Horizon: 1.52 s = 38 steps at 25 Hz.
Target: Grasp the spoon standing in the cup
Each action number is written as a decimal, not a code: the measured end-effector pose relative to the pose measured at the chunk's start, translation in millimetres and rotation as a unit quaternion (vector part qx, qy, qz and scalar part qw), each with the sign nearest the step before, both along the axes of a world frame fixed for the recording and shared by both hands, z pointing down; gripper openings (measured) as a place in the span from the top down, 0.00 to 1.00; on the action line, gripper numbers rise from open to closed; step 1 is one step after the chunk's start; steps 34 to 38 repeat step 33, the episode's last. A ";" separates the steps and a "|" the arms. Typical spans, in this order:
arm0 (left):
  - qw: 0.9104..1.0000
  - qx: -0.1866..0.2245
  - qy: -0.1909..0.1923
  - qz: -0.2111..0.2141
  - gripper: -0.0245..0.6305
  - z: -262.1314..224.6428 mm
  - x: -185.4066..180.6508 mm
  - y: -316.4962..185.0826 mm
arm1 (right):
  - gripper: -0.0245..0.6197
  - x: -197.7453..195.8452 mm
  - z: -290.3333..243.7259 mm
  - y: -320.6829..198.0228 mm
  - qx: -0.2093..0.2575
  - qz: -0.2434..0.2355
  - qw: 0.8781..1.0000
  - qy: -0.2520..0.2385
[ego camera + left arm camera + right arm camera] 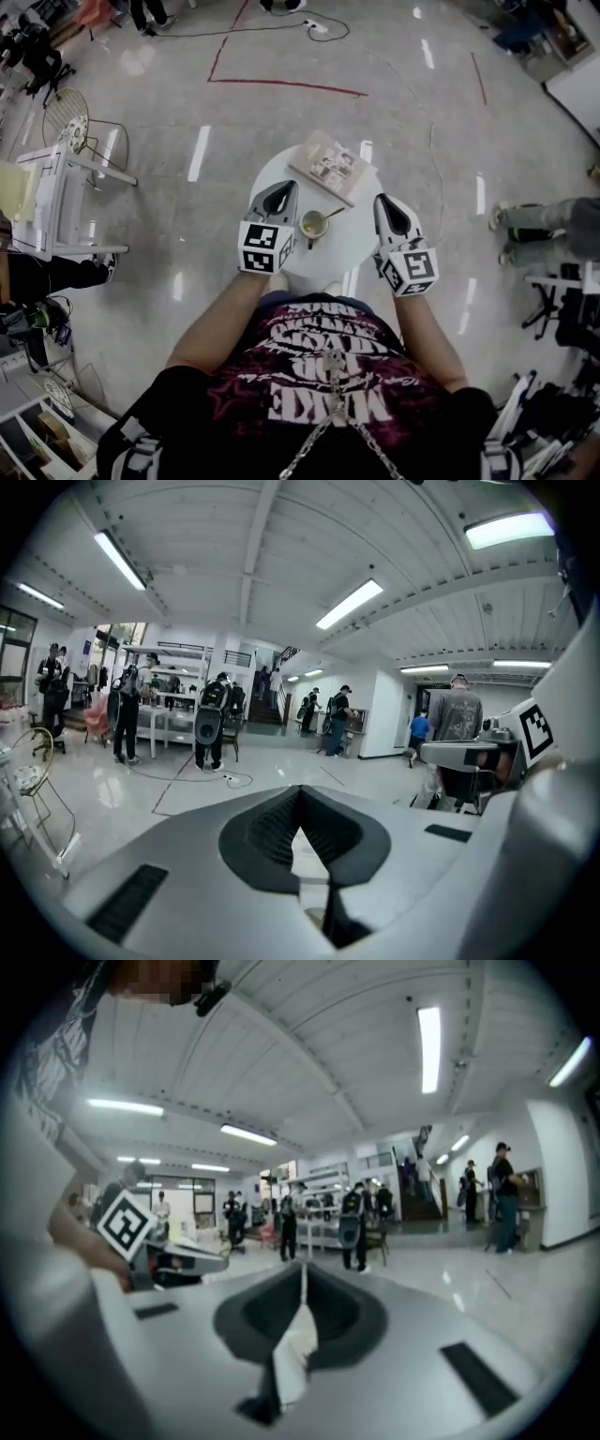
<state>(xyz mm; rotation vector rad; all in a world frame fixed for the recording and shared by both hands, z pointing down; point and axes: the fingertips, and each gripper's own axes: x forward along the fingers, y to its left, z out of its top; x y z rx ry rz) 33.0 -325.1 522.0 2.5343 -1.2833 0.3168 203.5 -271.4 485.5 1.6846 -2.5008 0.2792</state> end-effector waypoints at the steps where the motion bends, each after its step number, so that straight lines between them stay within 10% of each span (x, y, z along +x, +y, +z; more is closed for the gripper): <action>1: 1.000 0.014 0.004 -0.002 0.93 -12.2 1.2 1.2 | 0.90 -0.2 -9.1 1.7 0.009 0.000 1.000 -0.002; 7: 0.997 0.072 0.031 0.000 0.93 -65.8 12.2 9.0 | 0.90 -9.9 -33.7 5.8 0.036 -0.014 0.999 -0.012; 38: 0.998 0.056 0.037 0.012 0.93 -54.4 27.6 10.0 | 0.91 -5.7 -29.4 8.9 0.024 -0.016 0.999 0.016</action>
